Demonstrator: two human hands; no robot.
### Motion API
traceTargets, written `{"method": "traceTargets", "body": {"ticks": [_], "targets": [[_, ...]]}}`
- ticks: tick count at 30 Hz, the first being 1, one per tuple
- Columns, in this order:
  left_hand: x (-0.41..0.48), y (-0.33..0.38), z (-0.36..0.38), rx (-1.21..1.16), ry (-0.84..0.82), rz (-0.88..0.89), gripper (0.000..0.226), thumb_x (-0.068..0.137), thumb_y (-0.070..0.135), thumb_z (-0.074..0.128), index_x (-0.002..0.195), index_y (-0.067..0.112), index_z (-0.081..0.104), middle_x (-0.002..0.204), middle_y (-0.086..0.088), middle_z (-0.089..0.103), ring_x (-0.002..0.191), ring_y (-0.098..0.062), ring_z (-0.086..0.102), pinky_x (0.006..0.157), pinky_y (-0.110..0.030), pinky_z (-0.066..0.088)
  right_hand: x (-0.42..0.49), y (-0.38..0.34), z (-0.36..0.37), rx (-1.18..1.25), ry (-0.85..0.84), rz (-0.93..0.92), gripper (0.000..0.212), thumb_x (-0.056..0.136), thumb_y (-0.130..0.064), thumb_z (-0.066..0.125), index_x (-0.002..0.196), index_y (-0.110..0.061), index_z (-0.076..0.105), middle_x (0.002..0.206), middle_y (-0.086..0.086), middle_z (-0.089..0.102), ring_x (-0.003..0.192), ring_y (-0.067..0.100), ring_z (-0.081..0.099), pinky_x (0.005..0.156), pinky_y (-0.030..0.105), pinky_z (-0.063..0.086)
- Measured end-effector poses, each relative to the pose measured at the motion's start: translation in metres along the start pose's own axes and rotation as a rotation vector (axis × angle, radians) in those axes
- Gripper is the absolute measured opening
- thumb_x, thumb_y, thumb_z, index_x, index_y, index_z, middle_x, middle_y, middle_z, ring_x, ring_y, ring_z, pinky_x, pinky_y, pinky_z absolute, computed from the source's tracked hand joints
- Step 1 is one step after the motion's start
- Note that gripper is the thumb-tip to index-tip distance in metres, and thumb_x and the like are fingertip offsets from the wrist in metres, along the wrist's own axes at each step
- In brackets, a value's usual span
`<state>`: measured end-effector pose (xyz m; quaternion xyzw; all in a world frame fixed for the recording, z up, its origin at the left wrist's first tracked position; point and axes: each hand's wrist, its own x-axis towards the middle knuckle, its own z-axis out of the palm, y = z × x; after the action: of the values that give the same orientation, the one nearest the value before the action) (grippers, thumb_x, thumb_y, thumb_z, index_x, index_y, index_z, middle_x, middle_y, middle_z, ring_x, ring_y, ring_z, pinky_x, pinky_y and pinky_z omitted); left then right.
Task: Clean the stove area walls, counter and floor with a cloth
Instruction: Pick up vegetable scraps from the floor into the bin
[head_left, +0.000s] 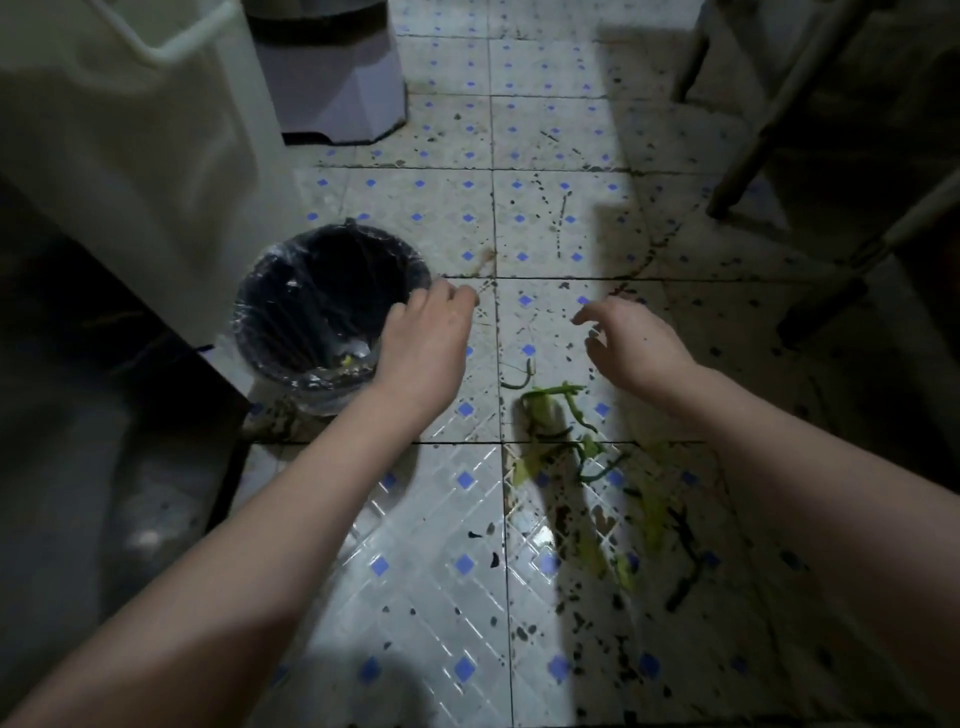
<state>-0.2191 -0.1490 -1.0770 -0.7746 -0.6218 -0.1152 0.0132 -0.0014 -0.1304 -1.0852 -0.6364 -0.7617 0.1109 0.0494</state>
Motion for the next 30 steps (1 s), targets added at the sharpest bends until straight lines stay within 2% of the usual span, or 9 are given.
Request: {"method": "traceTargets", "body": {"ticks": [4,12,16,19,23,26,30], "targets": [[0.005,0.018,0.018,-0.044,-0.022,0.088,0.041,0.084,-0.004,0.051,0.123,0.012,0.049,0.119,-0.010,0.051,0.105,-0.030,0.050,0.080,-0.038,0.038,-0.007,0.022,0.013,0.017,-0.033,0.051,0.034,0.089,-0.008,0.050,0.122,-0.017,0.055,0.127,0.007,0.055,0.119,0.025,0.050,0.090,0.039,0.048],[0.009,0.030,0.077,-0.038,-0.221,0.139,0.042,0.084,-0.001,0.053,0.124,0.011,0.047,0.118,-0.011,0.050,0.105,-0.029,0.051,0.082,-0.038,0.041,-0.006,0.048,0.051,0.036,-0.132,0.104,0.034,0.090,-0.009,0.051,0.123,-0.016,0.054,0.125,0.007,0.054,0.119,0.025,0.049,0.090,0.040,0.047],[0.010,0.030,0.108,-0.038,-0.325,0.110,0.035,0.090,0.006,0.049,0.125,0.010,0.045,0.118,-0.012,0.050,0.105,-0.031,0.051,0.082,-0.039,0.041,-0.006,0.061,0.073,0.096,-0.179,0.130,0.034,0.089,-0.011,0.055,0.123,-0.015,0.054,0.126,0.007,0.054,0.117,0.025,0.050,0.092,0.041,0.046],[0.010,0.034,0.128,-0.031,-0.357,0.110,0.033,0.093,0.015,0.047,0.126,0.011,0.044,0.120,-0.011,0.050,0.107,-0.031,0.051,0.083,-0.039,0.041,-0.008,0.069,0.091,0.169,-0.180,0.136,0.033,0.090,-0.012,0.056,0.123,-0.014,0.055,0.126,0.006,0.055,0.116,0.022,0.051,0.096,0.036,0.045],[0.010,0.041,0.149,-0.058,-0.374,0.103,0.035,0.094,0.020,0.047,0.128,0.013,0.044,0.122,-0.010,0.052,0.108,-0.029,0.051,0.086,-0.039,0.041,-0.010,0.074,0.111,0.208,-0.176,0.184,0.031,0.089,-0.008,0.055,0.120,-0.016,0.056,0.119,0.003,0.056,0.105,0.019,0.054,0.088,0.030,0.047],[0.014,0.044,0.164,-0.069,-0.385,0.093,0.041,0.094,0.030,0.048,0.131,0.012,0.042,0.126,-0.011,0.050,0.112,-0.029,0.050,0.090,-0.040,0.040,-0.011,0.077,0.118,0.223,-0.166,0.191,0.027,0.091,-0.008,0.051,0.116,-0.016,0.058,0.115,0.002,0.058,0.099,0.019,0.056,0.085,0.037,0.052],[0.019,0.050,0.180,-0.059,-0.419,0.084,0.051,0.094,0.038,0.046,0.136,0.012,0.036,0.137,-0.014,0.042,0.126,-0.030,0.039,0.098,-0.042,0.037,-0.014,0.083,0.121,0.248,-0.151,0.201,0.026,0.091,-0.008,0.052,0.115,-0.016,0.058,0.112,0.000,0.057,0.095,0.016,0.055,0.079,0.031,0.051]]}}
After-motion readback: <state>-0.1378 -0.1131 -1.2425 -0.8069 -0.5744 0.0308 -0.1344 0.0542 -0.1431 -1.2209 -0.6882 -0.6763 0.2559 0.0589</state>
